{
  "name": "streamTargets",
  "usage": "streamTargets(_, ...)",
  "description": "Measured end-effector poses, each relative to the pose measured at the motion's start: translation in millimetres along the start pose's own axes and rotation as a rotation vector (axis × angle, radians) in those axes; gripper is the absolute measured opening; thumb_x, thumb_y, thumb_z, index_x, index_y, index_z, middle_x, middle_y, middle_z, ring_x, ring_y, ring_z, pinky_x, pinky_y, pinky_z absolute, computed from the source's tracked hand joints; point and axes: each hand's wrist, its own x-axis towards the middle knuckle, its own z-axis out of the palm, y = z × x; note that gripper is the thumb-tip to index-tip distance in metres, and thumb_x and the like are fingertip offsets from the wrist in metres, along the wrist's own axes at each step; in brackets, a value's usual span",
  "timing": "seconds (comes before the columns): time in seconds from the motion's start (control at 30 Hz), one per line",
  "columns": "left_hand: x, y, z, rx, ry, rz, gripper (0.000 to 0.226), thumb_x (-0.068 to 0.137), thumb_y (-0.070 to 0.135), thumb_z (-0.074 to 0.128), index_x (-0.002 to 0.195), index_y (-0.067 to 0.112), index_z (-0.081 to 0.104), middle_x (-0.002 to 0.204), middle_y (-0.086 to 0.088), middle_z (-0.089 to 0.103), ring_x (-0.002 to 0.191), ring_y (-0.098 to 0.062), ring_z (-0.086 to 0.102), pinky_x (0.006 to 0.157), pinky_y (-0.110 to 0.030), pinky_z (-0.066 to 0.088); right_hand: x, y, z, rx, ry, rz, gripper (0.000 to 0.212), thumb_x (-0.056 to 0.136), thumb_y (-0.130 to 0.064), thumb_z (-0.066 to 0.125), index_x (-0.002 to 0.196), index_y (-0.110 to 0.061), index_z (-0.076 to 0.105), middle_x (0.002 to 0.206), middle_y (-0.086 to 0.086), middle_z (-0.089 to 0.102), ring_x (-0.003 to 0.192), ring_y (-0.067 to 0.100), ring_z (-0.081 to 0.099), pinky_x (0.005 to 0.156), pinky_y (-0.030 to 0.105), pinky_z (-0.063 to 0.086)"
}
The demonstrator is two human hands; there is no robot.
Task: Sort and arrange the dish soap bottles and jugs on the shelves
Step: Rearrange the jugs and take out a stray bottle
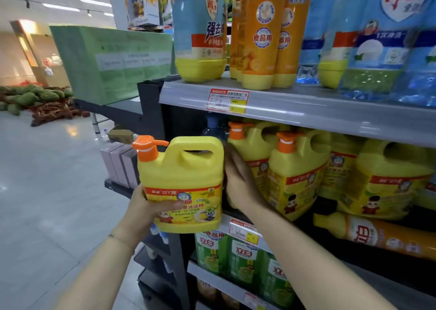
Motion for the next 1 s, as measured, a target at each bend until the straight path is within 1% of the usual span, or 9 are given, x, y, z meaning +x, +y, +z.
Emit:
streamTargets(0.07, -2, -5, -5, -0.014, 0.056, -0.021, 0.082, 0.025, 0.033, 0.099, 0.100, 0.014, 0.073, 0.102, -0.016, 0.074, 0.092, -0.034, 0.072, 0.067, -0.039, 0.059, 19, 1, 10, 0.030, -0.029, 0.130, 0.050, 0.097, -0.050, 0.035, 0.146, -0.038, 0.029, 0.154, -0.006, 0.030, 0.140, 0.018, 0.030, 0.113, 0.039, 0.025)
streamTargets(0.2, -5, -11, -13, -0.038, 0.135, -0.043, 0.089, 0.024, 0.031, 0.099, 0.105, 0.009, 0.070, 0.101, -0.015, 0.075, 0.091, -0.034, 0.072, 0.066, -0.039, 0.060, 47, -4, 32, 0.134, 0.035, 0.170, 0.056, 0.100, -0.038, 0.043, 0.150, -0.029, 0.020, 0.157, -0.003, 0.021, 0.143, 0.018, 0.023, 0.113, 0.035, 0.023)
streamTargets(0.33, -9, -15, -23, -0.057, 0.189, -0.046, 0.070, 0.037, 0.015, 0.094, 0.103, 0.014, 0.071, 0.102, -0.014, 0.075, 0.091, -0.033, 0.072, 0.064, -0.038, 0.060, 70, -2, 49, -0.113, 0.142, 0.127, 0.075, 0.094, -0.035, 0.056, 0.152, -0.025, 0.009, 0.161, 0.000, 0.001, 0.146, 0.019, 0.007, 0.114, 0.033, 0.010)
streamTargets(0.4, -11, -17, -28, -0.079, 0.227, -0.049, 0.064, 0.042, 0.008, 0.091, 0.102, 0.014, 0.071, 0.101, -0.014, 0.075, 0.090, -0.034, 0.072, 0.063, -0.038, 0.059, 80, -2, 56, -0.206, 0.248, 0.101, 0.082, 0.087, -0.030, 0.066, 0.149, -0.016, 0.015, 0.156, 0.006, 0.018, 0.140, 0.022, 0.021, 0.104, 0.025, 0.018)
streamTargets(0.47, -14, -16, -32, -0.078, 0.255, -0.056, 0.070, 0.038, 0.011, 0.092, 0.104, 0.011, 0.070, 0.100, -0.014, 0.075, 0.089, -0.033, 0.073, 0.062, -0.037, 0.059, 88, -3, 61, -0.322, 0.383, 0.081, 0.076, 0.081, -0.025, 0.073, 0.139, -0.008, 0.027, 0.143, 0.012, 0.034, 0.131, 0.027, 0.034, 0.100, 0.026, 0.028)
streamTargets(0.67, -23, -10, -41, -0.036, 0.300, -0.065, 0.099, 0.020, 0.036, 0.099, 0.109, 0.009, 0.067, 0.100, -0.013, 0.075, 0.088, -0.031, 0.073, 0.063, -0.037, 0.059, 85, 1, 78, -0.774, 0.453, -0.040, 0.054, 0.075, -0.025, 0.073, 0.121, -0.011, 0.048, 0.131, 0.013, 0.039, 0.122, 0.032, 0.035, 0.095, 0.042, 0.037)
streamTargets(0.83, -30, -9, -47, -0.038, 0.344, -0.049, 0.088, 0.029, 0.022, 0.096, 0.110, 0.007, 0.066, 0.099, -0.012, 0.075, 0.087, -0.031, 0.073, 0.062, -0.038, 0.060, 74, 5, 75, -0.480, 0.265, -0.032, 0.054, 0.080, -0.014, 0.070, 0.126, -0.014, 0.041, 0.138, 0.011, 0.038, 0.126, 0.036, 0.039, 0.098, 0.049, 0.041)
streamTargets(0.93, -30, -8, -49, -0.055, 0.348, -0.029, 0.069, 0.044, 0.004, 0.087, 0.110, 0.008, 0.066, 0.099, -0.011, 0.076, 0.087, -0.032, 0.073, 0.060, -0.036, 0.060, 55, 8, 65, -0.384, 0.213, -0.108, 0.056, 0.081, -0.015, 0.071, 0.127, -0.014, 0.039, 0.135, 0.007, 0.042, 0.124, 0.028, 0.042, 0.095, 0.033, 0.038)
streamTargets(1.0, -29, -6, -48, -0.056, 0.340, -0.016, 0.069, 0.042, -0.003, 0.087, 0.108, 0.009, 0.067, 0.097, -0.010, 0.076, 0.086, -0.030, 0.073, 0.059, -0.035, 0.060, 39, 8, 56, -0.275, 0.223, -0.086, 0.061, 0.083, -0.021, 0.071, 0.132, -0.016, 0.037, 0.134, 0.004, 0.044, 0.123, 0.021, 0.044, 0.092, 0.026, 0.034)
